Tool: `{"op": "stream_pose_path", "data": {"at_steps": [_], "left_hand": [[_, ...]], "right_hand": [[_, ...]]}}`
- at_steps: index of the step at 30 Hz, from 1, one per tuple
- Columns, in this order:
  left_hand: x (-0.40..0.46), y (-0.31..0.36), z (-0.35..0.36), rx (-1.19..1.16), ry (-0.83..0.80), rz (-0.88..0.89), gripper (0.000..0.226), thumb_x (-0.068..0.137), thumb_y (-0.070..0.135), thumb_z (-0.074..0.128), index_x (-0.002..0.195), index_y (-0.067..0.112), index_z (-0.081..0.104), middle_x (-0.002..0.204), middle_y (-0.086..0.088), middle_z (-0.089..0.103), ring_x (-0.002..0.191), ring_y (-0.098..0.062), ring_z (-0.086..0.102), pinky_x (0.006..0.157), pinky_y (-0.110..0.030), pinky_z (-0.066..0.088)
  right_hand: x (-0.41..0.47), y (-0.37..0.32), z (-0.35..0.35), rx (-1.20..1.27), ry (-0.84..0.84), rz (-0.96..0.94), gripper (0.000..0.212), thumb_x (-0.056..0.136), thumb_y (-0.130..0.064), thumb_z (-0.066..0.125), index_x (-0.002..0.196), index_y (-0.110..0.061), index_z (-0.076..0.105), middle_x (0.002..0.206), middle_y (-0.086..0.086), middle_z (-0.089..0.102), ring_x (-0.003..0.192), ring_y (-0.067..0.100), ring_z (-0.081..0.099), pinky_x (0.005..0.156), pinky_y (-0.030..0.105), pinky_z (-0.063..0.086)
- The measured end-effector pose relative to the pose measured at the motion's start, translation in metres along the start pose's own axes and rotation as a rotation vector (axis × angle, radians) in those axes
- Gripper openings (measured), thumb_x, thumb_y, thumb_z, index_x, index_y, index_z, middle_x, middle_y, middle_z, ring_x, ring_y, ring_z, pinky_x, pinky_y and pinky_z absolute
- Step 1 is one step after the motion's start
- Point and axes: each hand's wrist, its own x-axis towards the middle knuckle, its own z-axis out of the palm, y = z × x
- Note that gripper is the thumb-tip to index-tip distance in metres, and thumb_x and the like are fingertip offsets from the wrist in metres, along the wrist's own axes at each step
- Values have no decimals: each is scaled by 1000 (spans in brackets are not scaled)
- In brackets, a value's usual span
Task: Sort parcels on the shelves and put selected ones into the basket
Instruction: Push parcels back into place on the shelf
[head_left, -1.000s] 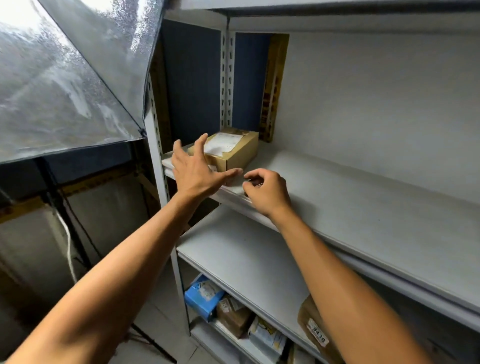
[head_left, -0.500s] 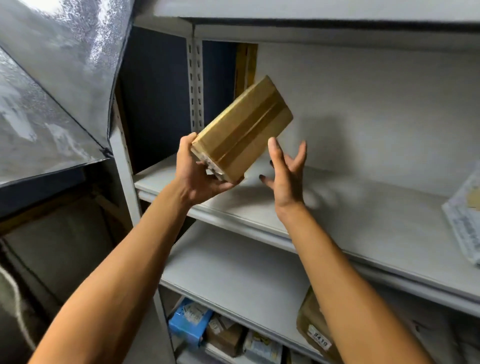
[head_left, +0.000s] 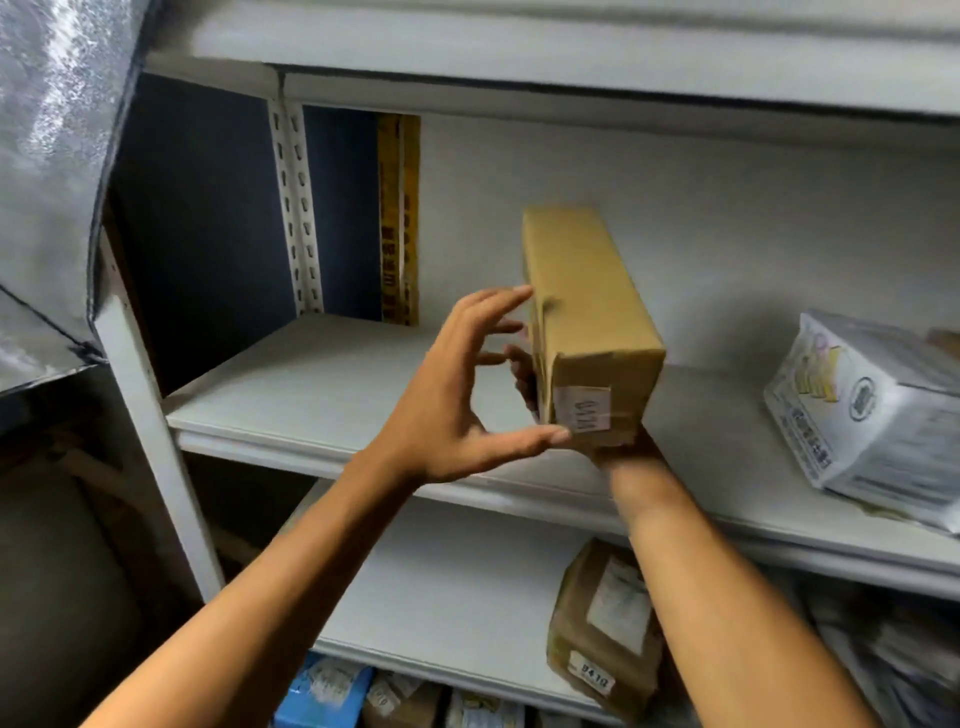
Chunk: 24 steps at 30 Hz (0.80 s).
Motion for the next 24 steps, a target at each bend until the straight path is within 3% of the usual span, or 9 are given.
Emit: {"op": "stream_pose_path", "data": {"at_steps": [1, 3, 4, 8, 11, 14, 17, 20, 24], "left_hand": [[5, 6, 6, 83, -20, 34, 98, 73, 48, 85, 152, 16, 35, 150, -9, 34, 133, -17, 45, 98, -37, 53], [17, 13, 16, 202, 0, 66, 93, 76, 57, 79, 152, 24, 38, 141, -7, 39, 126, -16, 46, 94, -36, 53], [24, 16, 18, 220, 18, 46, 92, 76, 62, 76, 153, 28, 38, 135, -5, 41, 122, -17, 47, 90, -37, 54], [46, 22, 21, 210, -4, -92, 88, 72, 75, 70, 147, 40, 40, 123, 4, 48, 111, -13, 53, 83, -38, 57], [52, 20, 17, 88, -24, -180, 71, 74, 76, 65, 129, 35, 50, 114, 9, 57, 100, -7, 59, 78, -31, 56], [50, -1, 11, -81, 80, -498, 67, 81, 79, 49, 97, 15, 65, 88, 5, 67, 81, -8, 65, 73, -25, 54], [43, -24, 21, -257, 28, -829, 50, 95, 56, 56, 105, 9, 69, 106, -15, 71, 86, -25, 73, 78, -39, 63], [34, -33, 42, -204, -66, -866, 25, 97, 36, 59, 110, 18, 71, 104, -10, 73, 85, -23, 72, 61, -24, 55], [29, -35, 63, -11, -173, -807, 34, 90, 44, 65, 113, 19, 73, 95, -5, 76, 86, -21, 72, 77, -32, 59]], "right_hand": [[-3, 5, -8, 10, -35, -3, 35, 97, -44, 60, 109, -16, 77, 87, -3, 79, 117, 17, 67, 89, 6, 48], [10, 17, -31, -79, -25, -78, 86, 99, -53, 50, 149, 14, 29, 137, 26, 59, 144, 40, 38, 124, 35, 24], [22, 20, -42, 46, -120, 0, 74, 108, -46, 33, 150, 14, 27, 146, 30, 49, 145, 42, 36, 125, 44, 19], [36, 5, -19, 300, -245, 271, 47, 98, -24, 57, 137, 3, 56, 138, 24, 59, 124, 40, 61, 101, 51, 52], [33, -2, -18, 245, -33, 259, 45, 92, -37, 58, 122, -5, 66, 112, 19, 74, 95, 35, 74, 79, 44, 63], [36, -31, -25, -29, 214, 55, 58, 94, -63, 49, 130, -21, 64, 127, 12, 70, 113, 30, 68, 97, 46, 55], [44, -43, -38, -340, 420, -39, 83, 61, -79, 73, 132, -36, 60, 130, 4, 68, 117, 31, 64, 100, 53, 52], [50, -43, -52, -549, 572, -82, 119, 45, -75, 78, 148, -36, 34, 141, 5, 53, 122, 31, 58, 101, 55, 51], [36, -41, -50, -812, 563, 23, 99, 56, -68, 69, 144, -29, 44, 143, 6, 53, 124, 28, 57, 106, 47, 49]]}}
